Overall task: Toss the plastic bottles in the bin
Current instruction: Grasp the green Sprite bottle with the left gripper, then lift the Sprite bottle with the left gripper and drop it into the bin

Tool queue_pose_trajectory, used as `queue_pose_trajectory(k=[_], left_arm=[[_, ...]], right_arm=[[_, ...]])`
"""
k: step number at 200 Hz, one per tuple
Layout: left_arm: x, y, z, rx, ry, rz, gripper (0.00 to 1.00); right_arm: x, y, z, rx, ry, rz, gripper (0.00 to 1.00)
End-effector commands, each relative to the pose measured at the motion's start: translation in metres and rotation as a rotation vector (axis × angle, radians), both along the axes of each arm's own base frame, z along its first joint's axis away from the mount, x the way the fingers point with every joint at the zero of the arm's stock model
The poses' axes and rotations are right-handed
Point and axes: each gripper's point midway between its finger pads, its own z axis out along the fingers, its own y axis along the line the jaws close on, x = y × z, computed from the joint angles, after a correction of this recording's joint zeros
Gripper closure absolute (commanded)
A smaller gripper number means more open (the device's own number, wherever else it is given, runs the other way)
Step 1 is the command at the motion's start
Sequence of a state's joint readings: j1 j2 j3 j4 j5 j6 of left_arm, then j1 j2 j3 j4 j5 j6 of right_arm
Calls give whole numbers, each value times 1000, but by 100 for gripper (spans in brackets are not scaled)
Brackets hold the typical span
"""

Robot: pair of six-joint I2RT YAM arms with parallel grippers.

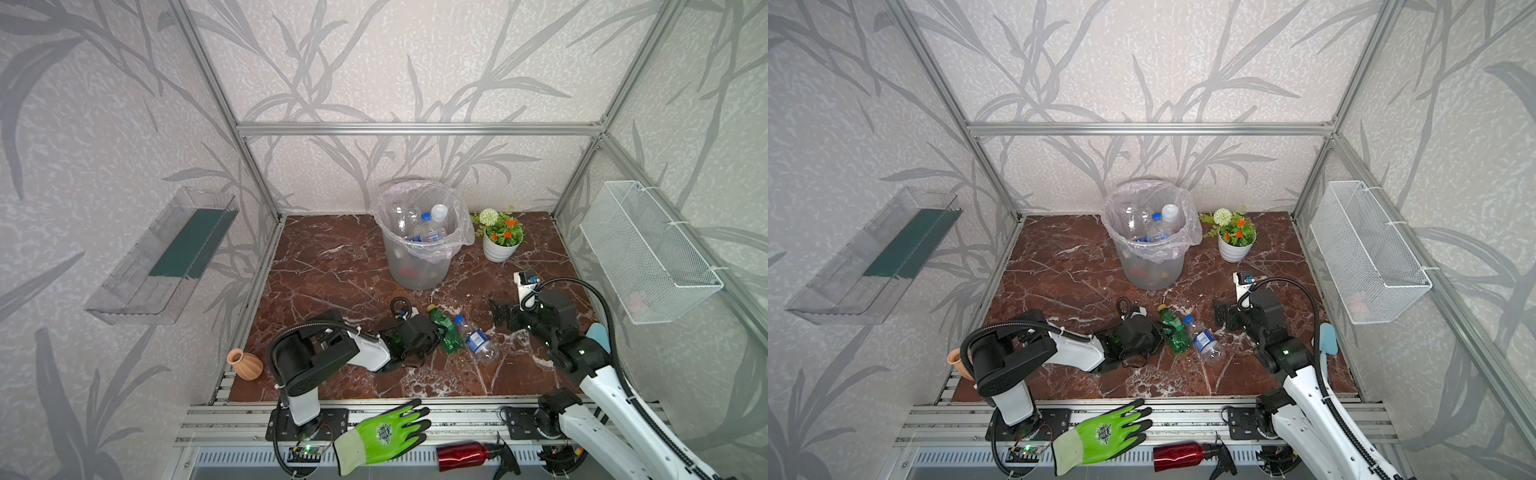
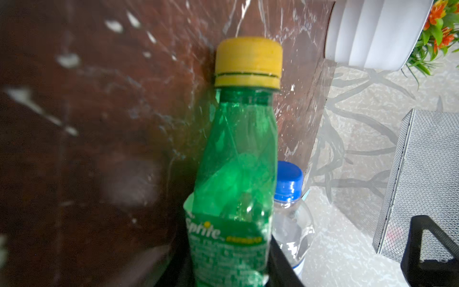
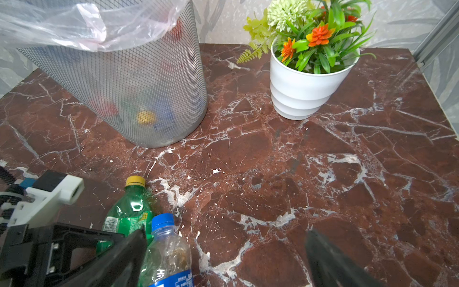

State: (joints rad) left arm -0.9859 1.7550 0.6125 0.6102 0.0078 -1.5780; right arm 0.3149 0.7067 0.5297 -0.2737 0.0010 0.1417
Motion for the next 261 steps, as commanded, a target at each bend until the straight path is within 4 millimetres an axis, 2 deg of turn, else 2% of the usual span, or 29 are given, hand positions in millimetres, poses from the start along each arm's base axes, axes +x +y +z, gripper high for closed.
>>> queue_pose_trajectory(k=[1, 23, 44, 80, 116, 138, 161, 176, 193, 212, 224, 233, 247, 261], left_arm=[[-1, 24, 0, 113, -20, 12, 67], [2, 37, 32, 181, -111, -1, 67], [4, 61, 69, 277, -215, 5, 67], [3, 115, 157, 416, -436, 60, 67], [7, 164, 267, 511, -734, 173, 66], [15, 169, 329, 589, -891, 174, 66], [37, 144, 371, 644, -990, 81, 66], [61, 123, 383, 663, -1007, 17, 65], [96, 94, 372, 636, -949, -65, 61], [119, 72, 352, 641, -850, -143, 47], [125, 74, 347, 699, -812, -147, 29], [126, 81, 350, 732, -802, -125, 21], [120, 93, 361, 735, -823, -88, 13], [108, 108, 376, 712, -872, -35, 10]], right_arm=[[3, -2, -1, -7, -8, -13, 0], [4, -2, -4, -9, -4, -15, 0], [6, -2, -5, -6, -6, -18, 0], [7, -2, -10, -7, 3, -21, 0], [10, -1, -14, -1, 8, -22, 0], [11, 1, -12, 2, 7, -16, 0], [11, 3, -8, 9, 1, -8, 1], [10, 3, -7, 18, 2, -8, 1], [10, 6, -4, 38, 3, -4, 1], [9, 7, -1, 47, 11, -1, 2], [8, 7, 1, 50, 15, 2, 3], [7, 7, 2, 49, 18, 5, 3], [5, 8, 2, 46, 23, 9, 3], [4, 8, 0, 43, 31, 11, 3]])
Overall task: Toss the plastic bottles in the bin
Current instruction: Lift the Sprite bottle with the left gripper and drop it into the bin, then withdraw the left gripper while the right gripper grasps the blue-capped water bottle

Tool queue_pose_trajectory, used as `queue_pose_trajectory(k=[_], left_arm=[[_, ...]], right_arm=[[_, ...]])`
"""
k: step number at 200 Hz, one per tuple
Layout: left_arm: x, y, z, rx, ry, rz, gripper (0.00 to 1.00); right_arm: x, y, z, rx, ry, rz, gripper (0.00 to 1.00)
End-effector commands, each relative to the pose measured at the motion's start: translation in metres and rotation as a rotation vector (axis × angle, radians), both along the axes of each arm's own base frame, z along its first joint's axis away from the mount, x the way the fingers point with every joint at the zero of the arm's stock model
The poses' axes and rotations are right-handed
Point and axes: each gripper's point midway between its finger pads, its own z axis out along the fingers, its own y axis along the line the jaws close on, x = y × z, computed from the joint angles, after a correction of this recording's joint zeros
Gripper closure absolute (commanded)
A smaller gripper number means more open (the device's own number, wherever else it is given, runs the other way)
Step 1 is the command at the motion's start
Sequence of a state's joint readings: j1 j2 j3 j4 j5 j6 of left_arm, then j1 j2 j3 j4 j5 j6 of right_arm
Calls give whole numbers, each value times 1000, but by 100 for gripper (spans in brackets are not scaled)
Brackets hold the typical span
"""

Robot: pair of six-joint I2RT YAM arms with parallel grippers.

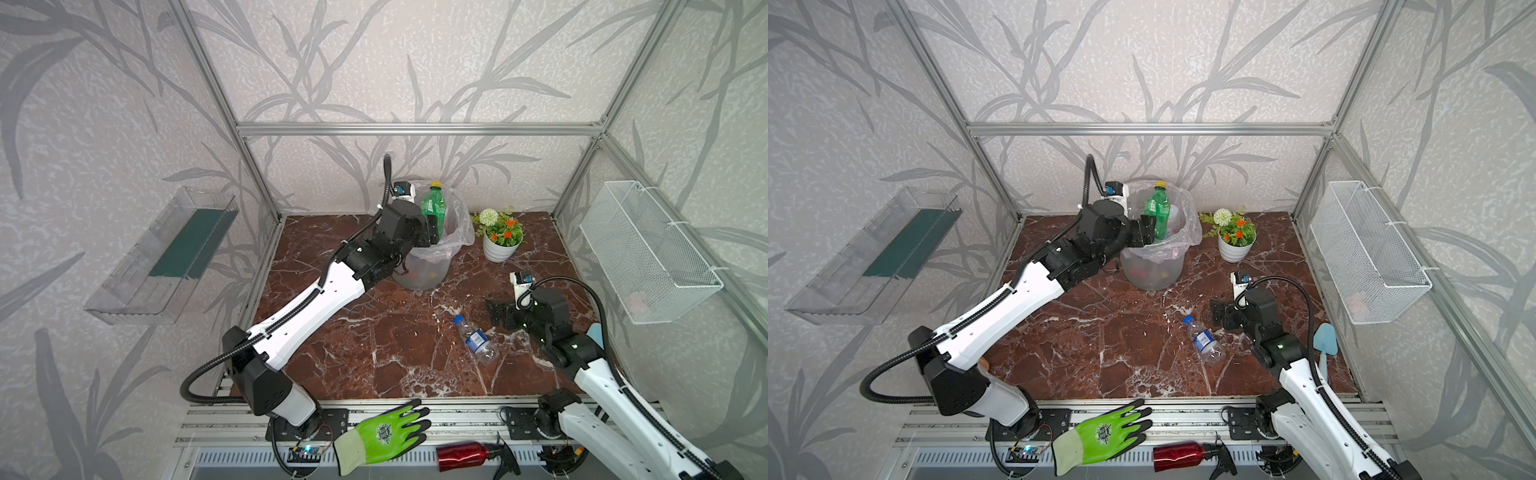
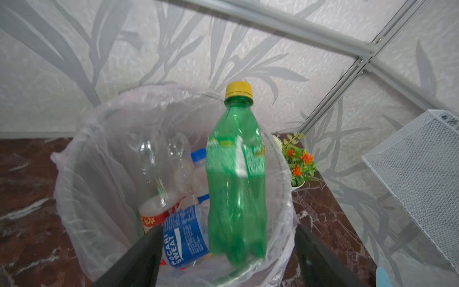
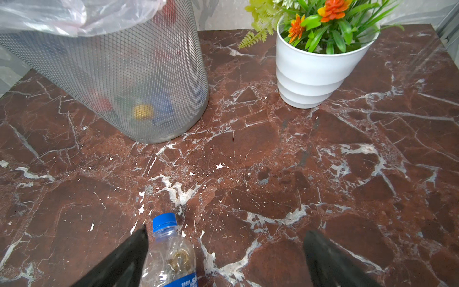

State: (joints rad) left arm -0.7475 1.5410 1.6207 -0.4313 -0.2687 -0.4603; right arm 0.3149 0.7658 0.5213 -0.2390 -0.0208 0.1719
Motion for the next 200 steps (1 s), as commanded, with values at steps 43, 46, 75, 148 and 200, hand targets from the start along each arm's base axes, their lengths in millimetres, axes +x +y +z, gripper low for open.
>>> queue_pose_trajectory(k=[43, 46, 75, 148, 200], left_arm=[[-66, 82, 66, -106, -217, 79, 8], [-69, 85, 65, -107, -217, 83, 8], [-82, 106, 44, -103, -202, 126, 7], [-116, 172, -50, -61, -81, 333, 1], [-134, 200, -80, -91, -53, 407, 1]], right_arm=[[-3, 9, 2, 32, 46, 33, 4], [-3, 10, 1, 35, 51, 40, 4], [-8, 22, -14, 38, 121, 73, 5], [-38, 47, -51, -33, 296, 131, 6], [-57, 55, -80, -27, 398, 125, 8]])
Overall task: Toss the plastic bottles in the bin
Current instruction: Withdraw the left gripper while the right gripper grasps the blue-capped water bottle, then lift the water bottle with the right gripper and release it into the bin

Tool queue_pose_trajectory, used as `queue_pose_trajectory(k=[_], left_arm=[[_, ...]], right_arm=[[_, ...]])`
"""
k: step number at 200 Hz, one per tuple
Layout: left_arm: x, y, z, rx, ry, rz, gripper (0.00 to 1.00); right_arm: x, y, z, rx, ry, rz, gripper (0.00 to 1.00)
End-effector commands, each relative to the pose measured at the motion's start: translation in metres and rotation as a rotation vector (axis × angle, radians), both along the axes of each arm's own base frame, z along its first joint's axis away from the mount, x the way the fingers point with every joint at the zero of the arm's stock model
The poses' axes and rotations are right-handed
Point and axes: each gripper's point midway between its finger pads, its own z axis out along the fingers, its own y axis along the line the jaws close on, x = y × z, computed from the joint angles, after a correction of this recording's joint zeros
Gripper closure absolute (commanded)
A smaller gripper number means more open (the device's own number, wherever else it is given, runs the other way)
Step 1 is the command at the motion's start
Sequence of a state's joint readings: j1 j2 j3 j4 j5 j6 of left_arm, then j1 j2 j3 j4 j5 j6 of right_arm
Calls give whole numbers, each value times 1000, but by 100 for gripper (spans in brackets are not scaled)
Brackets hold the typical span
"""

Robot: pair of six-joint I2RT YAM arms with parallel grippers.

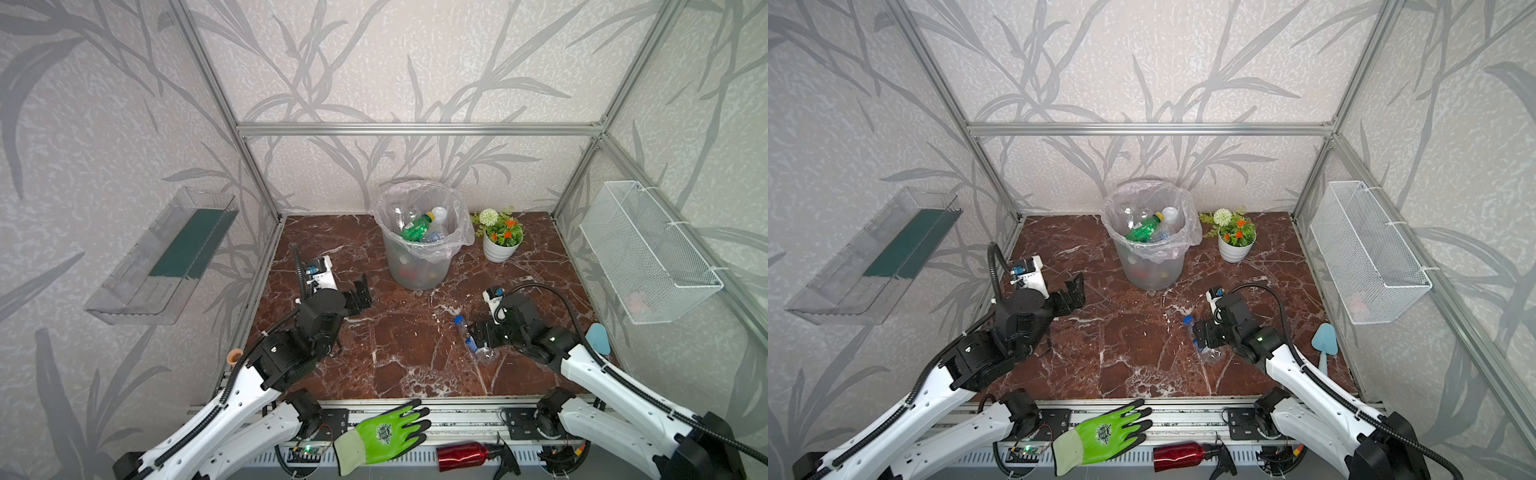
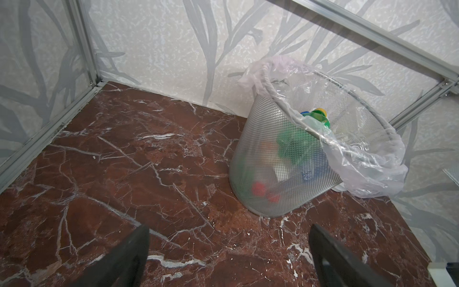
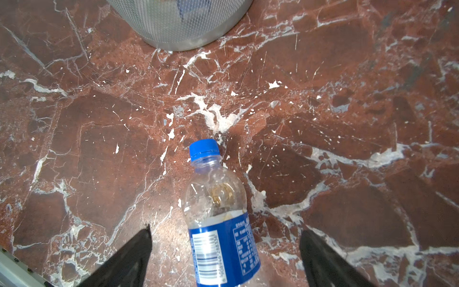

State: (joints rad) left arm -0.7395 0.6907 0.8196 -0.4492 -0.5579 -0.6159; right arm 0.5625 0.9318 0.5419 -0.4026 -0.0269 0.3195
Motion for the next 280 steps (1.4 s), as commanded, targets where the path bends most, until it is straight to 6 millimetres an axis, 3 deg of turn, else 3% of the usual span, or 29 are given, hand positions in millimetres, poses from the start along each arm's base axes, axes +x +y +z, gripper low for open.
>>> queue_pose_trajectory(k=[1, 64, 96, 124, 147, 176, 239, 259, 271, 280], left_arm=[[-5, 17, -13, -20, 17, 77, 1], [-9, 22, -30, -8, 66, 91, 1], [-11, 26, -32, -19, 66, 105, 1], [-11, 28, -33, -29, 67, 113, 1], [-11, 29, -36, -30, 73, 123, 1], [-11, 32, -44, -31, 89, 142, 1], [-10, 41, -73, -32, 153, 190, 1], [-11, 43, -83, -26, 176, 203, 1], [-10, 43, -89, -33, 191, 204, 1], [-10, 42, -92, -39, 198, 201, 1]], right_arm=[[-9, 0, -17, -10, 69, -27, 8], [-13, 15, -49, -103, 166, 21, 12], [-13, 20, -57, -148, 204, 50, 21], [-9, 23, -54, -154, 194, 59, 37], [1, 25, -32, -118, 106, 45, 44], [16, 23, 31, -21, -125, 18, 46], [28, -11, 253, 177, -801, -107, 43], [34, -3, 312, 253, -946, -107, 42], [44, 13, 337, 285, -988, -72, 42], [58, 33, 344, 291, -975, -27, 41]])
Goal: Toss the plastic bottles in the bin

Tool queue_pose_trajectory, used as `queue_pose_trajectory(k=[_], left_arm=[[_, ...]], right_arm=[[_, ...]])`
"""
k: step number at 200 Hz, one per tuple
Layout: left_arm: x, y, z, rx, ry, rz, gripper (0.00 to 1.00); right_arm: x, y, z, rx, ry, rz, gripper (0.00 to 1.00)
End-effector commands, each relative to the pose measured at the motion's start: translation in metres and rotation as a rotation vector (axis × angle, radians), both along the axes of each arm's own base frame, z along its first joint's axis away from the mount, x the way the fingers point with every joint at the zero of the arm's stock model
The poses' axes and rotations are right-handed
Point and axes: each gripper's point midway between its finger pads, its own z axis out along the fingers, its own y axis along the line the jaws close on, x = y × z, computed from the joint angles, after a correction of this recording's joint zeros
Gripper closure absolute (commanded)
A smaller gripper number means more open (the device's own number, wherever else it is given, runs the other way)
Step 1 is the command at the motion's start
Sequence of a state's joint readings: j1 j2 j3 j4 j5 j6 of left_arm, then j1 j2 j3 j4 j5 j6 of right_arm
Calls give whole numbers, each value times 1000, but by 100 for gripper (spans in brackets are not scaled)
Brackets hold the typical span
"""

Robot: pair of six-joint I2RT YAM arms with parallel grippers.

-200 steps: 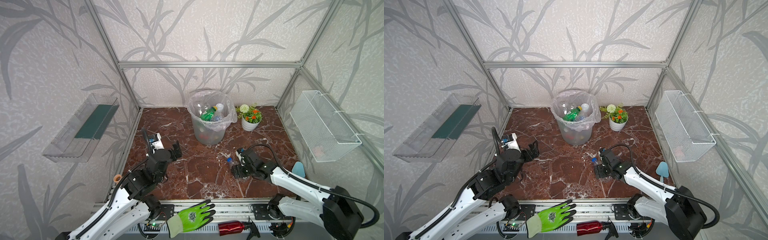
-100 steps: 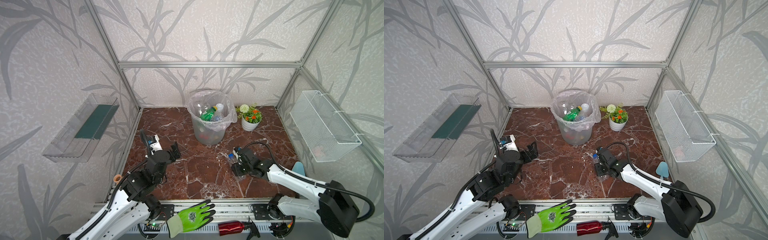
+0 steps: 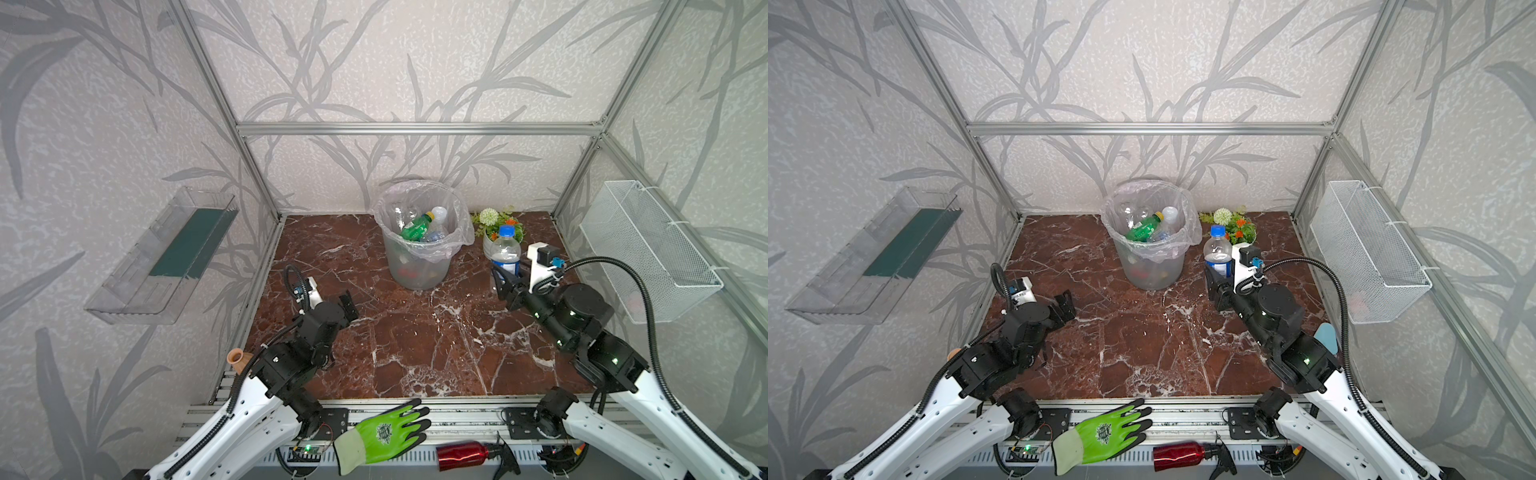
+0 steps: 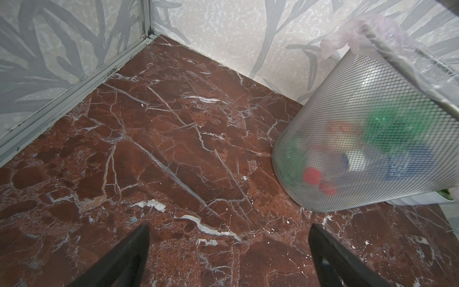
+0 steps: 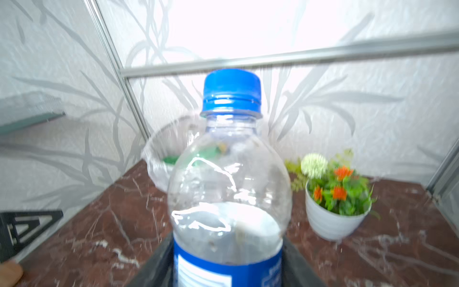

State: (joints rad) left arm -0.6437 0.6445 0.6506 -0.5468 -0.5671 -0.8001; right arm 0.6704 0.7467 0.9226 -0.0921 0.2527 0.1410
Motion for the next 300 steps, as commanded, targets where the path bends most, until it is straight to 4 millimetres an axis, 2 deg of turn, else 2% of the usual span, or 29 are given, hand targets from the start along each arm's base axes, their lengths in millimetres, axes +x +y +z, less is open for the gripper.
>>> queue_pose_trajectory(k=[1, 8, 11, 16, 26, 35, 53, 63, 72, 90, 103, 127, 149, 178, 207, 262, 300], left_arm=[[-1, 3, -12, -16, 32, 25, 1], [-1, 2, -14, -19, 36, 25, 1], [-1, 2, -15, -22, 38, 23, 1], [0, 2, -16, -22, 41, 24, 1], [1, 1, -17, -25, 44, 22, 1], [1, 0, -18, -24, 49, 19, 1], [2, -1, -19, -17, 61, 11, 1], [3, -1, -17, -13, 65, 5, 1], [3, -1, -17, -10, 69, 4, 1], [2, -1, -19, -13, 77, 5, 1], [2, -1, -20, -22, 76, 6, 1], [1, 1, -20, -26, 71, 10, 1], [0, 4, -18, -9, 66, 18, 1], [-2, 12, -17, 30, 63, 37, 1], [-3, 19, -17, 63, 50, 54, 1], [0, 21, -18, 74, 42, 63, 1], [1, 31, -14, 139, 15, 93, 1]], right_arm=[[25, 31, 50, 9, -124, 49, 41], [33, 46, 56, -7, -114, 87, 40], [43, 58, 53, -29, -89, 108, 40], [51, 68, 53, -45, -72, 128, 39], [77, 96, 41, -102, -3, 170, 37], [101, 111, 28, -153, 62, 171, 35], [143, 118, 11, -211, 147, 116, 26], [155, 115, 12, -204, 159, 98, 17], [159, 111, 18, -198, 150, 84, 14], [153, 96, 33, -187, 99, 42, 10], [142, 84, 44, -167, 60, 23, 9], [123, 58, 45, -152, 42, -18, 8], [109, 34, 33, -145, 55, -54, 8], [100, -6, -5, -138, 103, -133, 7], [95, -35, -48, -122, 141, -174, 6], [84, -60, -105, -125, 196, -217, 3], [79, -77, -157, -147, 211, -255, 2]])
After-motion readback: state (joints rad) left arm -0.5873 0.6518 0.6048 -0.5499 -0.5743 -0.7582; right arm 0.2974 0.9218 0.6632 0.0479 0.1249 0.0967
